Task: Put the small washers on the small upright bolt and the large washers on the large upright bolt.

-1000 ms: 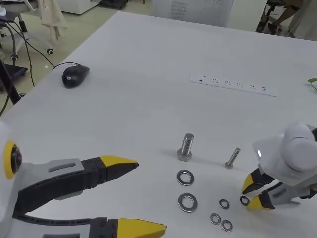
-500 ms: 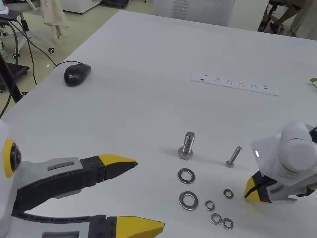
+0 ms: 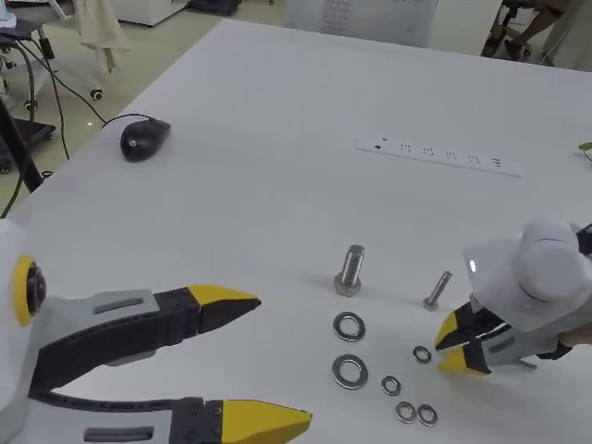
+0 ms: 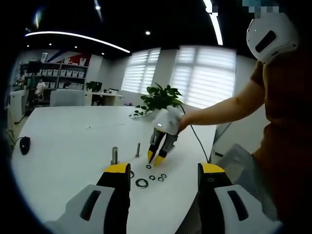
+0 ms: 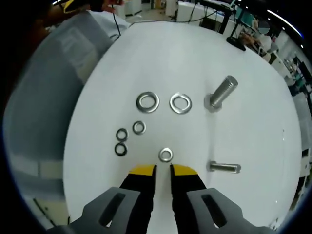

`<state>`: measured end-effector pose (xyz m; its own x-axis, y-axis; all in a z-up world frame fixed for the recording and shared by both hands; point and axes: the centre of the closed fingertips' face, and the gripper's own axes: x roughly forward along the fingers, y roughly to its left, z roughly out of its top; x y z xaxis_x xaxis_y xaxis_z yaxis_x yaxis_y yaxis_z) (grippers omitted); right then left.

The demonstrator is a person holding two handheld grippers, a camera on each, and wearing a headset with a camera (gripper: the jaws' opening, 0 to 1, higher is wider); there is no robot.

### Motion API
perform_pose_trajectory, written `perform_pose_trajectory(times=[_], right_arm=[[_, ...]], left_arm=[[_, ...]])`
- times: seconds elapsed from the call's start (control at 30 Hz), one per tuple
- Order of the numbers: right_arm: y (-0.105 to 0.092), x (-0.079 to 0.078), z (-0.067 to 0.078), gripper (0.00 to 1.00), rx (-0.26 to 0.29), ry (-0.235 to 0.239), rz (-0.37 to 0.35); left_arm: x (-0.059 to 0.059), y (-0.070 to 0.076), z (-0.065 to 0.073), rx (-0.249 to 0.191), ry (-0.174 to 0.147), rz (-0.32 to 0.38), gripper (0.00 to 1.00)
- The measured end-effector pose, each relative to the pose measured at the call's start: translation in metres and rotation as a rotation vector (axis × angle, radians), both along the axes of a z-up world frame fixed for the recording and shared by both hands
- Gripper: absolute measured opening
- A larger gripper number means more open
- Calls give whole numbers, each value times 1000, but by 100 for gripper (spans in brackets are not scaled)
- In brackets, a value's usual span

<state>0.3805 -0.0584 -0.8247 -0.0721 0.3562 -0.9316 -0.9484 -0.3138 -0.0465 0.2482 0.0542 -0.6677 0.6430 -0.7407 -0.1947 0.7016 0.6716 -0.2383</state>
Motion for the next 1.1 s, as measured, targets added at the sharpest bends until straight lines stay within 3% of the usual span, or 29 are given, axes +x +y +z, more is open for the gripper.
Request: perform_pose_trajectory(times=[0.17,0.33,0.53,1.1], right_arm=[[7,1,-2,21,7,9,-11],[8,0,-4,21,-3,30,-19],[9,-1,-4,21,-14,40,-13],[11,-3,-5,14,-31,11,27]], left_arm=[[-2,1,-1,3,2,2,55],[-2,2,-1,4,2,6,55],[-1,3,0,3,-2,9,55],[-4,2,0,11,1,4,55]])
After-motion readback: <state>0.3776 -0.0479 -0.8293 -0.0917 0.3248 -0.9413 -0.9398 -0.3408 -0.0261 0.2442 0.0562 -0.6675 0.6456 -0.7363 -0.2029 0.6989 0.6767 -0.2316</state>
